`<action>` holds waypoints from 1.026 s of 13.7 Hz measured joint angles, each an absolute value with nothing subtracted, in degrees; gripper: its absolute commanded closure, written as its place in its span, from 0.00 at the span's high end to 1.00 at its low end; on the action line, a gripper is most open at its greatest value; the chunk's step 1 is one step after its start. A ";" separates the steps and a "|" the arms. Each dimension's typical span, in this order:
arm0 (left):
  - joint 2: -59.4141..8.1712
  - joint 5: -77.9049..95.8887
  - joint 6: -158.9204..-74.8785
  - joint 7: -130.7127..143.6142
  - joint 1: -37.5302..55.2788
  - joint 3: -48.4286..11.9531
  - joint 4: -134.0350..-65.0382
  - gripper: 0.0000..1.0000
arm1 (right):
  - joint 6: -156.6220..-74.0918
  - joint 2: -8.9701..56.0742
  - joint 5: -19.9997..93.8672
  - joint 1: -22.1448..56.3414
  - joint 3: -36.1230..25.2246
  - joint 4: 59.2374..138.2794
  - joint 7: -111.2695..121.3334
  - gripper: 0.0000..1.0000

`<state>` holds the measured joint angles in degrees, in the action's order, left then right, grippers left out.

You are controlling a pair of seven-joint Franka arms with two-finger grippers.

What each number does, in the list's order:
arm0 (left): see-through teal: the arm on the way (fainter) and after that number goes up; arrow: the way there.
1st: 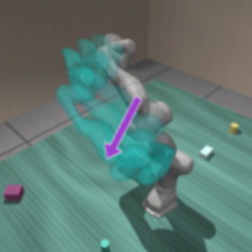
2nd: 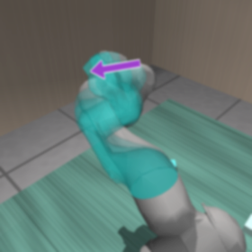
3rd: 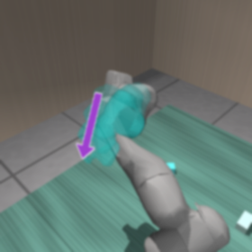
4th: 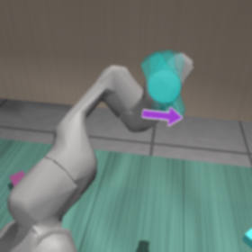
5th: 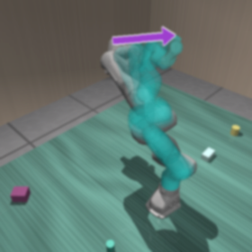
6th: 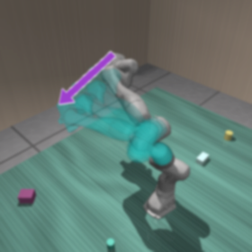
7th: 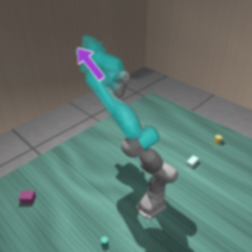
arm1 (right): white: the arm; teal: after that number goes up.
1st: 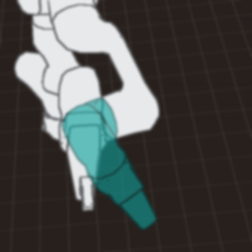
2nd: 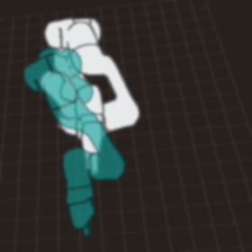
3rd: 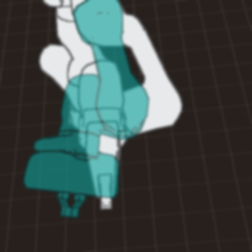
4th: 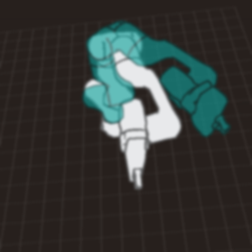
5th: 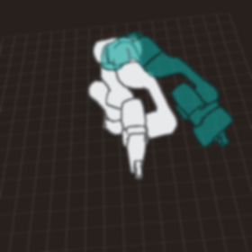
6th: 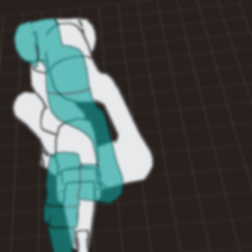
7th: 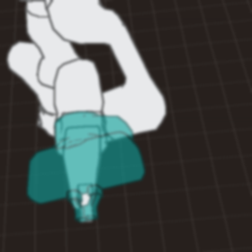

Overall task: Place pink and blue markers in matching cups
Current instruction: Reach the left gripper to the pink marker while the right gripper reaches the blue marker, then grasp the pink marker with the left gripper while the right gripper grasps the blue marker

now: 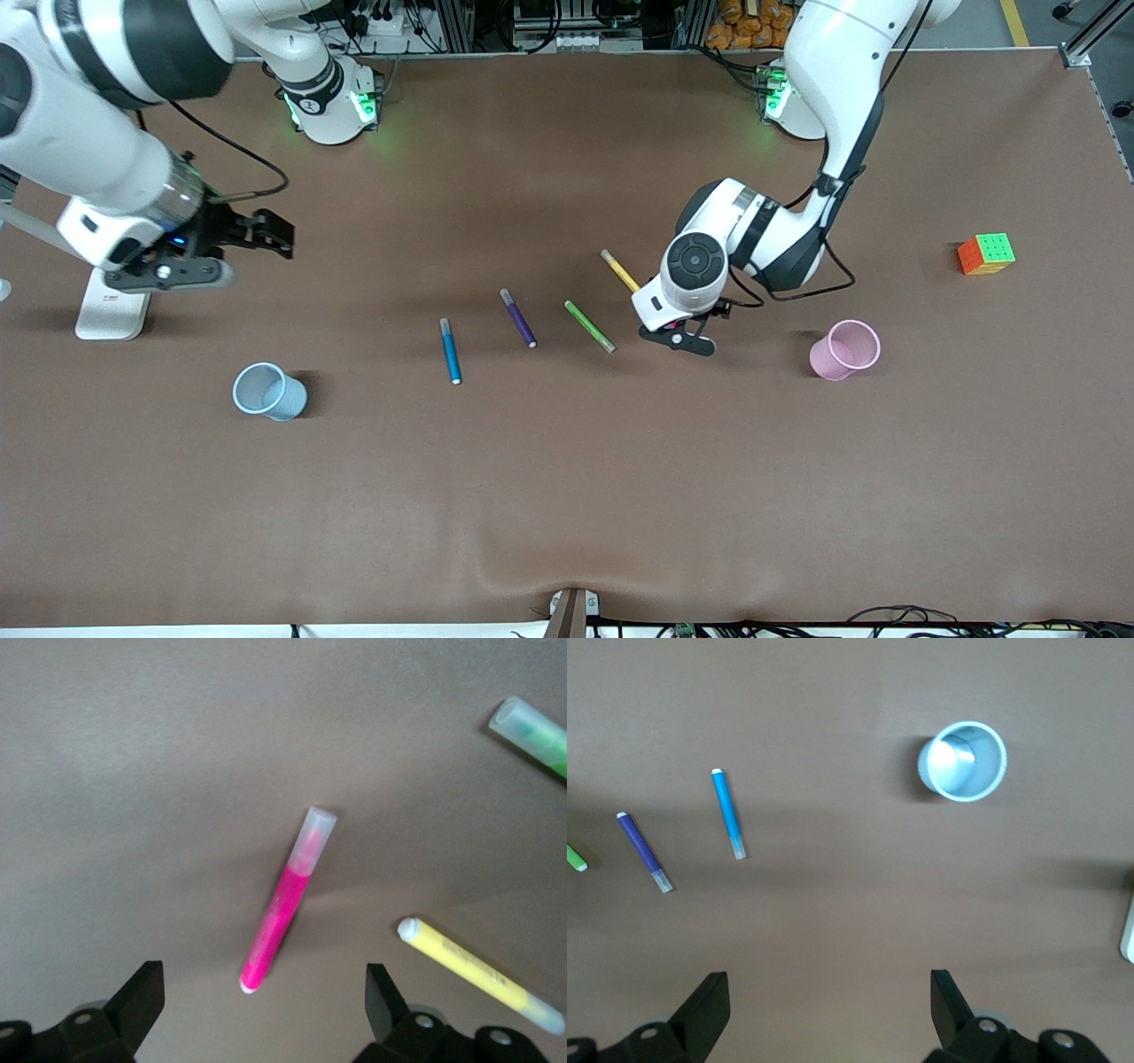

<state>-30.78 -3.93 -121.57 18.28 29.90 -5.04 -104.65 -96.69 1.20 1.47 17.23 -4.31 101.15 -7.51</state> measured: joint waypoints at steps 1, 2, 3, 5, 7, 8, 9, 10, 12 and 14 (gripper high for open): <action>-31.48 -3.94 -122.43 18.27 30.15 -5.05 -104.63 0.89 | -97.43 1.84 1.47 18.11 -4.31 101.17 -7.51 1.00; -32.13 -4.03 -123.18 18.22 30.32 -5.05 -104.62 0.85 | -98.35 2.45 1.47 18.98 -4.31 101.19 -7.52 1.00; -32.70 -4.38 -123.98 18.05 30.38 -5.05 -104.61 0.82 | -99.32 3.04 1.47 19.88 -4.31 101.19 -7.52 1.00; -33.64 -6.59 -125.27 17.20 30.38 -5.03 -104.55 0.75 | -101.17 4.31 1.47 21.56 -4.30 101.22 -7.54 1.00; -34.46 -8.28 -126.29 15.42 30.36 -5.00 -104.21 0.66 | -101.97 5.30 1.47 22.33 -4.31 101.22 -7.57 1.00; -34.86 -8.48 -126.59 14.62 30.36 -4.98 -103.96 0.60 | -102.17 5.52 1.47 22.43 -4.31 101.22 -7.56 1.00; -35.15 -8.65 -126.86 14.08 30.36 -4.98 -103.85 0.59 | -102.27 5.59 1.47 22.44 -4.32 101.22 -7.55 1.00; -35.36 -8.67 -126.97 13.30 30.36 -4.98 -103.79 0.57 | -102.43 5.63 1.47 22.51 -4.32 101.22 -7.51 1.00; -35.70 -8.68 -127.05 12.59 30.36 -4.98 -103.64 0.54 | -103.24 5.95 1.47 23.16 -4.30 101.22 -7.44 1.00; -35.88 -8.70 -127.18 12.50 30.36 -4.99 -103.46 0.54 | -104.70 6.87 1.47 24.60 -4.28 101.27 -6.89 1.00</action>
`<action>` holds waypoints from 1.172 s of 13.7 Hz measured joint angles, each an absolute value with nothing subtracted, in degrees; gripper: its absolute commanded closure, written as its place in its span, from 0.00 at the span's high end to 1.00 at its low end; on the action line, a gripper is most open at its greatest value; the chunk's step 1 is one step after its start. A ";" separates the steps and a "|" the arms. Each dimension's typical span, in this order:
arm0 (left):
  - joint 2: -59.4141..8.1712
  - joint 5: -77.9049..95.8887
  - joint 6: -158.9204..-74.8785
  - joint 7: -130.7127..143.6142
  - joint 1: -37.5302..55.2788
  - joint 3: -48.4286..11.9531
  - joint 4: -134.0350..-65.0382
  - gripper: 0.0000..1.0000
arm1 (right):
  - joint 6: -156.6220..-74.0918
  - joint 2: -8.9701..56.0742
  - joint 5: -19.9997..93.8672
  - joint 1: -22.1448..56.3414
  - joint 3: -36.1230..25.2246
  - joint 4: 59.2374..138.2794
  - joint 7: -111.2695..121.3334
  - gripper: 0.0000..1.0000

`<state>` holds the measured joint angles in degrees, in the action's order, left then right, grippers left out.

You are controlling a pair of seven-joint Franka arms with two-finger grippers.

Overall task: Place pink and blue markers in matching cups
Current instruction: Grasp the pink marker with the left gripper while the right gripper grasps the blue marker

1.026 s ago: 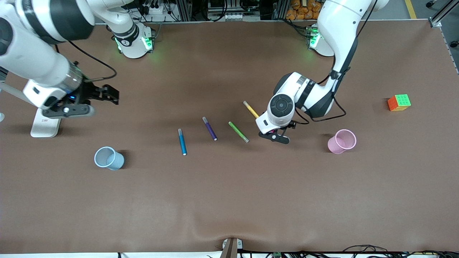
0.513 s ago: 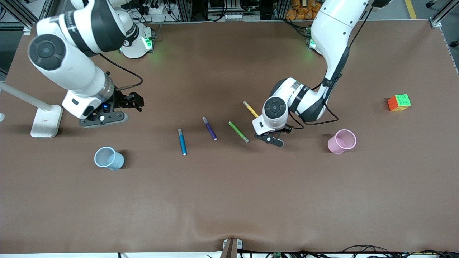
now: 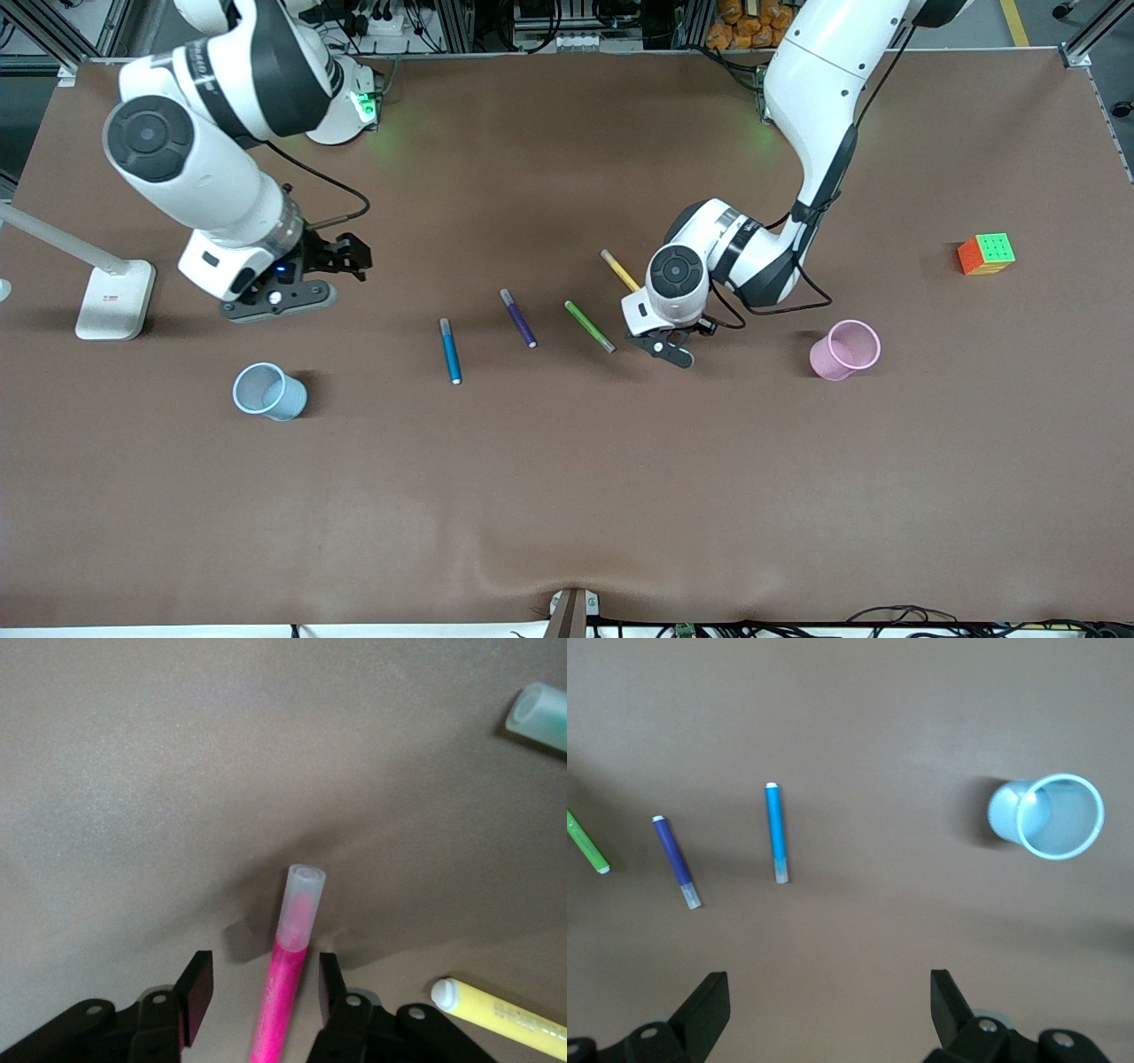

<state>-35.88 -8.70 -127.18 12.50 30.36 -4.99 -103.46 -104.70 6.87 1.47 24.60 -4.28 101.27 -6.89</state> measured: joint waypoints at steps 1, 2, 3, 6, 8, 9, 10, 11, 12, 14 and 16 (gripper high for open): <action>-35.94 -8.71 -127.21 12.50 30.36 -4.99 -103.38 0.54 | -105.85 7.55 1.47 25.39 -4.27 101.30 -5.70 1.00; -36.02 -8.72 -127.23 12.47 30.37 -4.99 -103.30 0.54 | -107.16 8.36 1.47 25.93 -4.27 101.35 -4.08 1.00; -36.10 -8.73 -127.24 12.45 30.37 -4.99 -103.22 0.54 | -108.36 9.25 1.74 26.16 -4.27 101.42 -2.60 1.00; -36.17 -8.74 -127.27 12.41 30.38 -5.00 -103.15 0.50 | -110.98 12.66 6.05 26.56 -4.29 101.58 0.37 1.00; -36.21 -8.75 -127.30 12.41 30.38 -5.00 -102.96 0.47 | -114.52 15.49 6.87 28.09 -4.28 101.68 0.74 1.00; -36.26 -8.75 -127.31 12.40 30.39 -5.01 -102.79 0.46 | -116.76 17.19 6.92 29.17 -4.25 101.75 0.74 1.00; -36.33 -8.75 -127.31 12.39 30.42 -5.01 -102.67 0.46 | -119.15 19.09 6.95 30.30 -4.25 101.81 0.73 1.00; -36.43 -8.75 -127.31 12.39 30.50 -5.02 -102.61 0.46 | -121.17 21.03 6.95 31.25 -4.25 101.85 0.69 1.00; -36.53 -8.75 -127.31 12.39 30.61 -5.03 -102.55 0.45 | -122.71 23.03 6.96 31.85 -4.26 101.88 0.67 1.00; -36.81 -8.75 -127.31 12.39 30.73 -5.05 -102.41 0.45 | -125.64 26.28 6.97 32.07 -4.33 102.62 0.67 1.00; -37.16 -8.75 -127.31 12.39 30.76 -5.05 -102.09 0.43 | -130.74 27.79 6.97 32.06 -4.46 105.98 0.69 1.00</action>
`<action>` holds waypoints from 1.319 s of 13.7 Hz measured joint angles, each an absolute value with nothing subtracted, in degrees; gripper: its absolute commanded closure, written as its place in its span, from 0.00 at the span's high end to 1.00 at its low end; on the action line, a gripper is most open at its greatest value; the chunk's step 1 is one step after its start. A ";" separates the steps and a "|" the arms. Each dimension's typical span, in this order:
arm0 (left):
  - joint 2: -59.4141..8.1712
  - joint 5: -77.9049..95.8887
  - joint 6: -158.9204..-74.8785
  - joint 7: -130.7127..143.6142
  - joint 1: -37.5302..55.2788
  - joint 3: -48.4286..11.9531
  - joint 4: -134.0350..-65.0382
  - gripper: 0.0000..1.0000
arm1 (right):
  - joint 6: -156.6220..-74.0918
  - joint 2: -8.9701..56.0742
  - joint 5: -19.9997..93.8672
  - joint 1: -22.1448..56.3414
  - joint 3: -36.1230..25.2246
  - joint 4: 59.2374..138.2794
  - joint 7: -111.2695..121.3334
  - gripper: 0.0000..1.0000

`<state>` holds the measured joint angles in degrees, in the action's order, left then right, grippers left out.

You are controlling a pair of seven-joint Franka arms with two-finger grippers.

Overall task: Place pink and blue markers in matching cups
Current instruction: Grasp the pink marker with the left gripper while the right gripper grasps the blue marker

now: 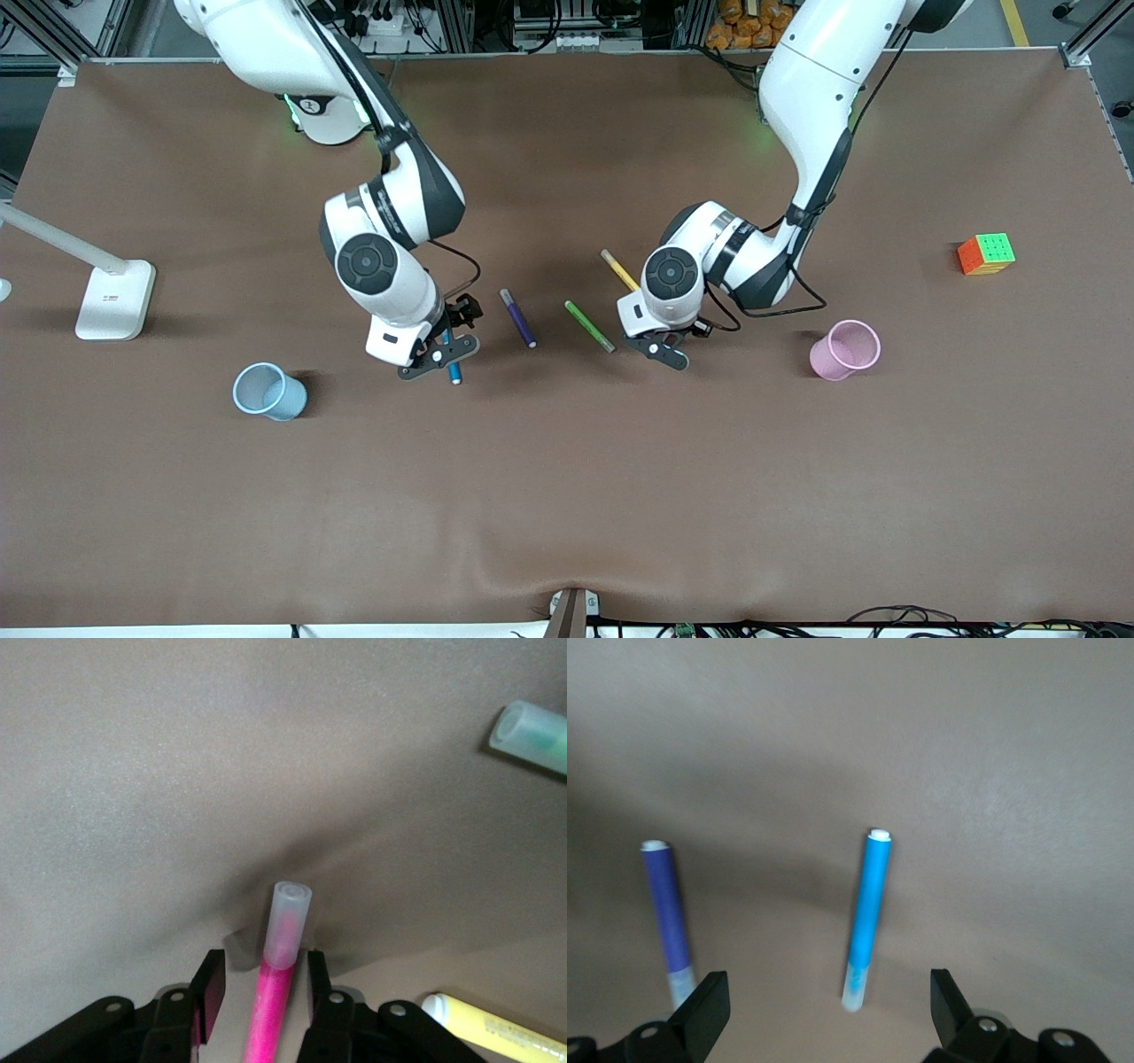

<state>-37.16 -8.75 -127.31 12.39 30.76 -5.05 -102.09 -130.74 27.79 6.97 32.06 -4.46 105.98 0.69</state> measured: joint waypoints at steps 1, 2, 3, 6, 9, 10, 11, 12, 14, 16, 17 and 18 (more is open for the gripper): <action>-37.28 -8.75 -127.31 12.39 30.77 -5.05 -101.99 0.42 | -133.30 27.92 6.97 32.06 -4.51 108.40 0.70 1.00; -37.36 -8.75 -127.31 12.39 30.78 -5.05 -101.92 0.41 | -135.11 27.93 6.97 32.06 -4.53 110.61 0.71 1.00; -37.42 -8.75 -127.31 12.39 30.81 -5.05 -101.88 0.39 | -135.97 27.92 6.97 32.08 -4.52 112.24 0.72 1.00; -37.72 -8.75 -127.31 12.39 30.95 -5.06 -101.58 0.38 | -136.42 28.03 6.97 33.04 -4.40 114.91 0.79 1.00; -37.81 -8.75 -127.31 12.39 30.97 -5.06 -101.36 0.35 | -137.39 29.03 6.97 33.72 -4.39 115.38 0.79 1.00; -37.84 -8.75 -127.31 12.39 30.97 -5.06 -101.31 0.35 | -138.17 29.32 6.97 33.72 -4.44 115.38 0.79 1.00; -37.86 -8.75 -127.31 12.39 30.98 -5.06 -101.28 0.33 | -138.90 29.45 6.97 33.72 -4.50 115.38 0.79 1.00; -37.86 -8.75 -127.31 12.39 30.99 -5.06 -101.26 0.30 | -139.65 29.52 6.97 33.72 -4.54 115.38 0.79 1.00; -37.86 -8.75 -127.31 12.39 30.99 -5.07 -101.21 0.24 | -141.20 30.00 6.97 33.72 -4.56 115.38 0.79 1.00; -37.87 -8.75 -127.31 12.38 31.01 -5.07 -101.17 0.13 | -142.31 30.69 6.97 33.72 -4.56 115.39 0.79 1.00; -37.88 -8.75 -127.31 12.38 31.01 -5.07 -101.17 0.11 | -142.42 30.91 6.97 33.72 -4.57 115.39 0.79 1.00; -37.88 -8.75 -127.31 12.37 31.02 -5.07 -101.15 0.06 | -142.48 31.01 6.97 33.72 -4.60 115.39 0.79 1.00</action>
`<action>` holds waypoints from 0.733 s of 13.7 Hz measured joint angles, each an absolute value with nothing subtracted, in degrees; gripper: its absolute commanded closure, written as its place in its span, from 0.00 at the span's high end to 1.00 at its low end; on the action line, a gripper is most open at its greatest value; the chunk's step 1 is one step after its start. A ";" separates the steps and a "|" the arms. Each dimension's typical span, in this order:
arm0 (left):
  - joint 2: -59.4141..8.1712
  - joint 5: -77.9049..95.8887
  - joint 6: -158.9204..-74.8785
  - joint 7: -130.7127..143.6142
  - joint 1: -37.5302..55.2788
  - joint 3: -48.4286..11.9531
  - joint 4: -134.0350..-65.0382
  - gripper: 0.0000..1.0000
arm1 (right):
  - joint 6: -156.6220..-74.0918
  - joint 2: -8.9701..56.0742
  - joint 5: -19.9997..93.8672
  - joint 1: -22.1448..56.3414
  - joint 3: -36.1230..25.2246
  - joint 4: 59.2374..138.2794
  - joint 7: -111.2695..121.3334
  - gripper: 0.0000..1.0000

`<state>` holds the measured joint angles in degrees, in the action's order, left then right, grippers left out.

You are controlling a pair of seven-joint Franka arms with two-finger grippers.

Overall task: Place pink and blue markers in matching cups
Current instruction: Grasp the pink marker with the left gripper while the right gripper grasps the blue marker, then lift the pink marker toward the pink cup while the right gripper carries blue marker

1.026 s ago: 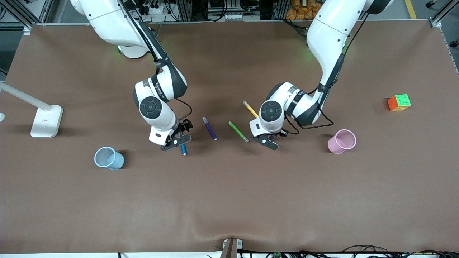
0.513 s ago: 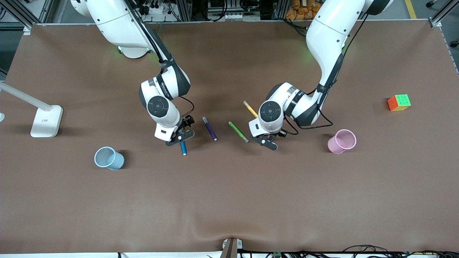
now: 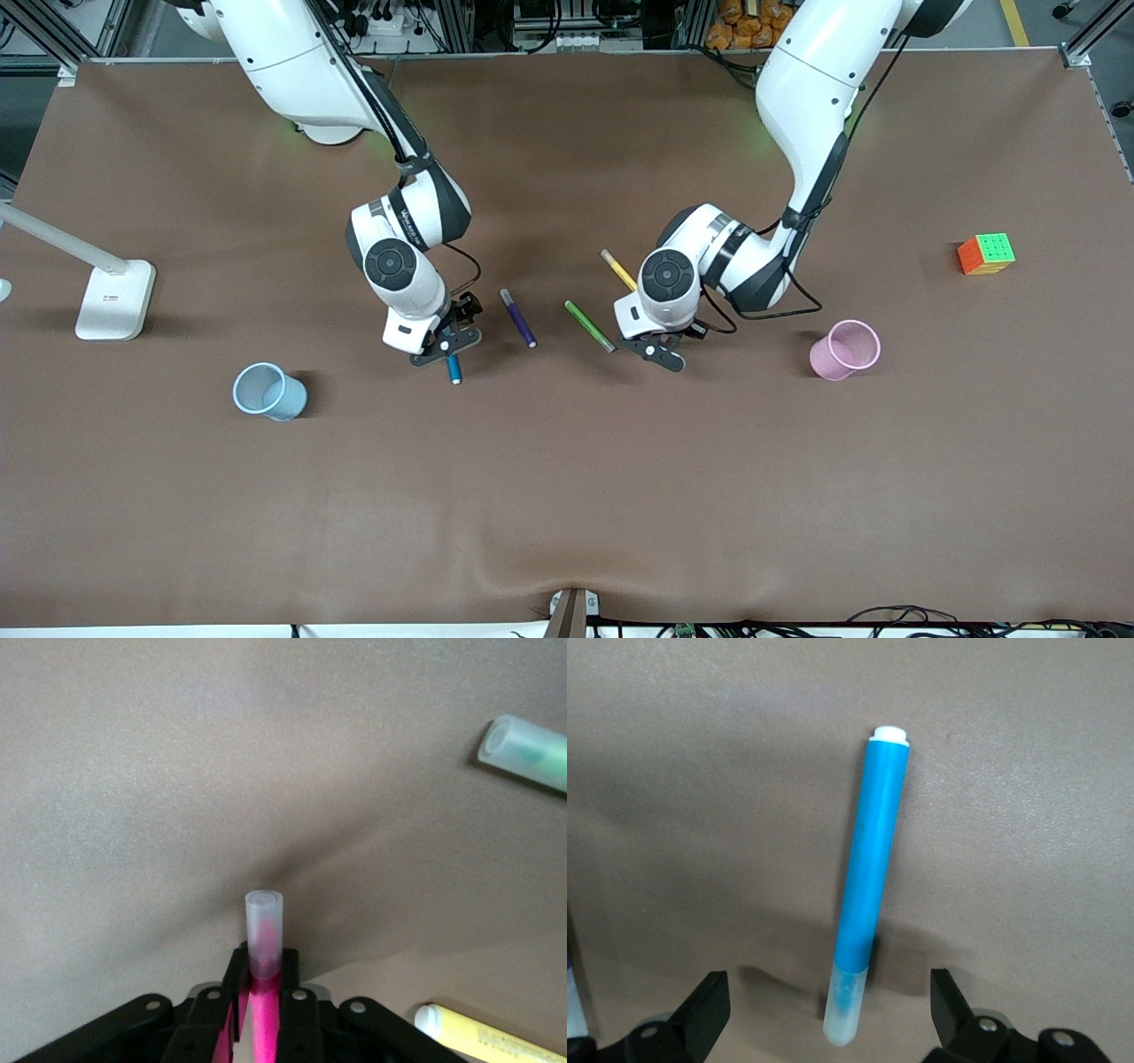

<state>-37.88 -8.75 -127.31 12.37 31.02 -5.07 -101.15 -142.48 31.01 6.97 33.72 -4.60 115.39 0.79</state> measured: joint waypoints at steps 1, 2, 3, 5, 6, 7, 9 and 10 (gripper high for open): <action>-37.88 -8.75 -127.31 12.37 31.02 -5.07 -101.15 0.02 | -142.49 31.08 6.97 33.72 -4.63 115.38 0.79 1.00; -37.88 -8.75 -127.31 12.37 31.02 -5.07 -101.15 0.00 | -142.49 31.11 6.97 33.72 -4.66 115.38 0.79 1.00; -37.88 -8.75 -127.31 12.24 31.02 -5.07 -101.14 0.00 | -142.49 31.12 6.97 33.72 -4.67 115.38 0.79 1.00; -37.88 -8.75 -127.31 11.07 31.03 -5.07 -101.05 0.00 | -142.49 31.21 6.97 33.72 -4.67 115.38 0.79 1.00; -37.88 -8.75 -127.31 10.74 31.03 -5.07 -100.96 0.00 | -142.48 31.28 6.97 33.72 -4.67 115.39 0.79 0.98; -37.88 -8.75 -127.31 10.55 31.03 -5.07 -100.86 0.00 | -142.45 31.39 6.97 33.72 -4.67 115.39 0.79 0.87; -37.88 -8.75 -127.31 10.52 31.03 -5.07 -100.46 0.00 | -142.44 31.56 6.97 33.72 -4.67 115.40 0.79 0.69; -37.88 -8.75 -127.30 10.51 31.05 -5.08 -100.10 0.00 | -142.43 31.58 6.97 33.72 -4.67 115.40 0.79 0.59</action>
<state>-37.88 -8.75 -127.30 10.51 31.05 -5.08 -100.10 -142.43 31.58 6.97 33.72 -4.67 115.40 0.79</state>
